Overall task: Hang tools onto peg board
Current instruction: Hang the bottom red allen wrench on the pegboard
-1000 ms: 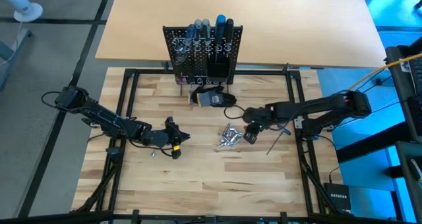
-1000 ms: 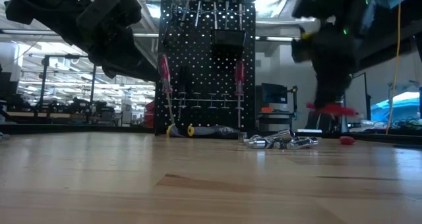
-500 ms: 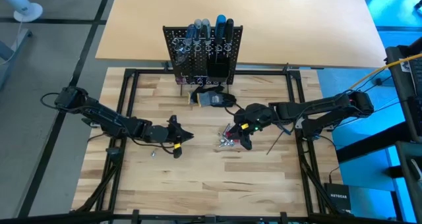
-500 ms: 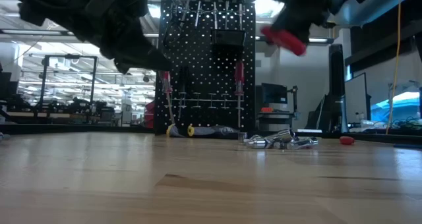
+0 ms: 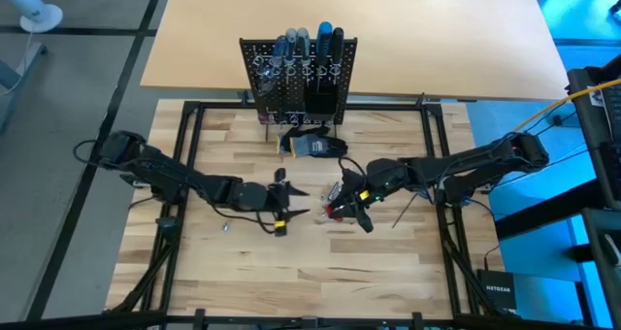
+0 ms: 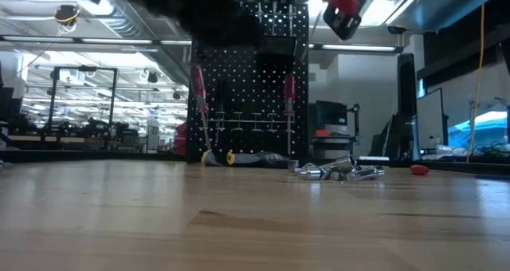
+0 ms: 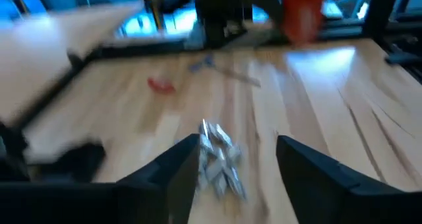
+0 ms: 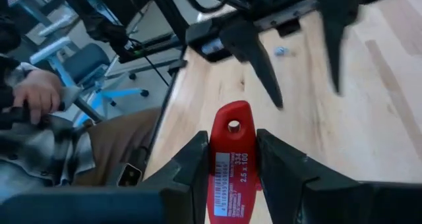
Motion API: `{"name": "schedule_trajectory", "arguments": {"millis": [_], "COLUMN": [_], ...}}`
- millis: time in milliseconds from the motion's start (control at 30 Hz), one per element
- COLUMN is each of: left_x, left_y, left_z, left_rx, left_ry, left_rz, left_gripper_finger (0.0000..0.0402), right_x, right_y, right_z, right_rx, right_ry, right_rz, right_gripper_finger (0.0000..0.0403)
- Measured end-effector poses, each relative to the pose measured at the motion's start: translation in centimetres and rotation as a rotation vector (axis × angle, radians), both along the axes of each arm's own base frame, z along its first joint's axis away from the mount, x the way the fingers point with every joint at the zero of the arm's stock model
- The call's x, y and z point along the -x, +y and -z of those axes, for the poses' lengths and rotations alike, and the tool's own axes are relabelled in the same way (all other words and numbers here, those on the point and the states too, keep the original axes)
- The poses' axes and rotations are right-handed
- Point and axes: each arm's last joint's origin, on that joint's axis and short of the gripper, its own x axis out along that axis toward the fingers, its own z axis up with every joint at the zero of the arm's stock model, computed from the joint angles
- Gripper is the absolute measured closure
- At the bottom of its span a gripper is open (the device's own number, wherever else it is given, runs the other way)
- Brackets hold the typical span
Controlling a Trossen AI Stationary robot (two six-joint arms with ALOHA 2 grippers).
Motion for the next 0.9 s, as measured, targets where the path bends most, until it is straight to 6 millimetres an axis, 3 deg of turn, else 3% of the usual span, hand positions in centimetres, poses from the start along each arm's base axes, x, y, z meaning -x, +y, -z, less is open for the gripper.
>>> {"name": "schedule_trajectory", "arguments": {"millis": [233,500,667,900], "left_x": [-4.1,-5.9,-5.9,-5.8], "left_y": [-0.8,-1.6,-2.0,-2.3], "left_z": [-0.9,0.3,0.4,0.3], "left_rx": [-0.247,-0.381,-0.395,-0.414], "left_ry": [-0.012,0.036,0.032,0.032], "left_rz": [0.066,0.122,0.134,0.144], "left_gripper_finger": [0.0197,0.02,0.0233,0.0308], "right_x": [-0.5,-0.5,-0.5,-0.5], "right_y": [1.8,3.0,3.0,3.0], "right_z": [0.4,0.0,0.0,0.0], "right_rx": [-0.006,-0.016,-0.019,-0.02], "right_ry": [-0.028,-0.079,-0.083,-0.084], "right_rz": [-0.057,-0.097,-0.095,-0.095], "right_gripper_finger": [0.0293,0.0292,0.0292,0.0292]}}
